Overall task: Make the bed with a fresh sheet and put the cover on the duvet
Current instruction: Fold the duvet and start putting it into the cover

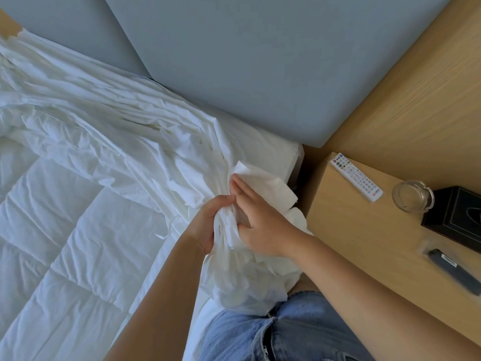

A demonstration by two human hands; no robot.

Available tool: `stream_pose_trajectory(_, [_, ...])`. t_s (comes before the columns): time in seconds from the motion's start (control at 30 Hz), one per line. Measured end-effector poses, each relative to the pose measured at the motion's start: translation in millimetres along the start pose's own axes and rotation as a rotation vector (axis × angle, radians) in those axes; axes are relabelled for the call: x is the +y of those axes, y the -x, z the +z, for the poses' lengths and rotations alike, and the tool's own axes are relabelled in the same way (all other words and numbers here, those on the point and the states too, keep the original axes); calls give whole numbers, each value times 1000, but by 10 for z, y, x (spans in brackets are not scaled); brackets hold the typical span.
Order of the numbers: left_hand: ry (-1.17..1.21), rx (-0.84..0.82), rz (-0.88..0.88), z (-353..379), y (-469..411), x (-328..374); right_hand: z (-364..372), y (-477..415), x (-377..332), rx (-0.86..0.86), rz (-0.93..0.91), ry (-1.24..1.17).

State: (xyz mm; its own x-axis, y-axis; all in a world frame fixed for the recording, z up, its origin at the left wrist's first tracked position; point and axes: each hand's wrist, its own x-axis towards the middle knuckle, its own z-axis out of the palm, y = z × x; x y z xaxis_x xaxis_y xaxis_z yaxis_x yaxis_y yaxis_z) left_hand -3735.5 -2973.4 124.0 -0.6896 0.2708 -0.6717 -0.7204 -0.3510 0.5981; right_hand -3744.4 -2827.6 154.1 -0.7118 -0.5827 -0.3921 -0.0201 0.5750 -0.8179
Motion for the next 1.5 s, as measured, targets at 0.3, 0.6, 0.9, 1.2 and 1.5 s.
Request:
stream_pose_trajectory(0.3, [-161,33,-79,29,-65,71,-62,22,33,-58,84,-102])
stream_pose_trajectory(0.6, [92,119,-44,59,-63,77,-298,-37,247,700,134,-507])
stream_pose_trajectory(0.9, [82,109,-13,56,-65,-7,-286,-138,227,92,260,-508])
stream_pose_trajectory(1.2, [227,104,53,75,-114,6,-339,-300,287,639,578,-1260])
stream_pose_trajectory(1.5, [205,114,-6,149,-146,-85,-170,127,425,953,350,-444])
